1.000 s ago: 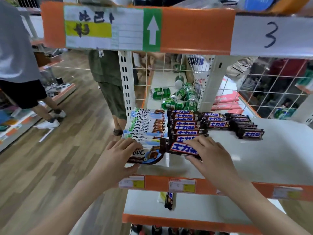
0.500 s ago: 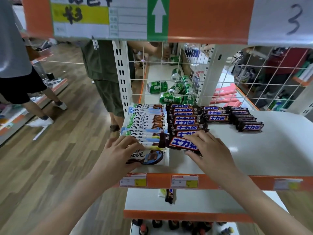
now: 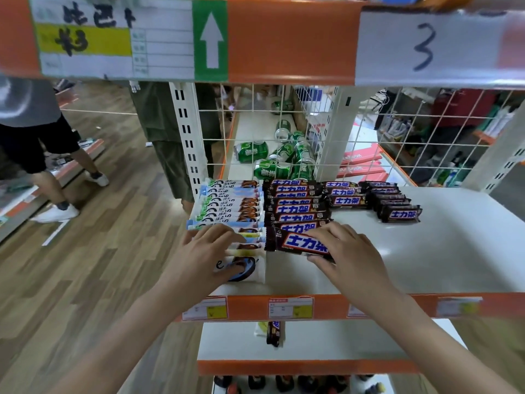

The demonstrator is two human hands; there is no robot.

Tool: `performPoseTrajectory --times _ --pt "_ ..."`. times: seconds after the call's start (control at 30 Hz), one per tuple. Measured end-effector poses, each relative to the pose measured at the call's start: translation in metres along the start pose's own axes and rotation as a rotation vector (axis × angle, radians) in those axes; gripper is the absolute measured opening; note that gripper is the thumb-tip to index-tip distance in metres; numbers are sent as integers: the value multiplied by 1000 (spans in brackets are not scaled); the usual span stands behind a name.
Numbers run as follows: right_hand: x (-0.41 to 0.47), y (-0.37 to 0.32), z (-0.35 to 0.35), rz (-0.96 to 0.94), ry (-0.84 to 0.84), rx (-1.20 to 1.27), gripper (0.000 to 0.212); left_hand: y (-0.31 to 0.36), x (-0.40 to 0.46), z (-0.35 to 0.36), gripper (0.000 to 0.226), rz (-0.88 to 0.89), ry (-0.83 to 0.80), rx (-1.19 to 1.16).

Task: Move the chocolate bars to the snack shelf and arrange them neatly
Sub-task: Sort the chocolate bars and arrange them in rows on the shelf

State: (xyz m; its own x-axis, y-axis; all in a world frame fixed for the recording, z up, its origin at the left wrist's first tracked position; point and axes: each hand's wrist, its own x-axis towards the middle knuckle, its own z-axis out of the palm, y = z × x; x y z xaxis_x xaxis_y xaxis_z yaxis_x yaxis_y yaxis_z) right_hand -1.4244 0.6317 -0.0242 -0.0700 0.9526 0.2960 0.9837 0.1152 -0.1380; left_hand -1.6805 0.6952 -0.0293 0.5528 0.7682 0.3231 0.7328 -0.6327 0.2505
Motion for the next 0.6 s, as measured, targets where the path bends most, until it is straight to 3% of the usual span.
performPoseTrajectory --times 0.27,0.6 --pt "-6 40 -10 51 -34 -43 43 38 42 26 57 -7 -38 -64" --pt "5 74 -7 25 -89 -38 44 62 67 43 65 -78 -4 -98"
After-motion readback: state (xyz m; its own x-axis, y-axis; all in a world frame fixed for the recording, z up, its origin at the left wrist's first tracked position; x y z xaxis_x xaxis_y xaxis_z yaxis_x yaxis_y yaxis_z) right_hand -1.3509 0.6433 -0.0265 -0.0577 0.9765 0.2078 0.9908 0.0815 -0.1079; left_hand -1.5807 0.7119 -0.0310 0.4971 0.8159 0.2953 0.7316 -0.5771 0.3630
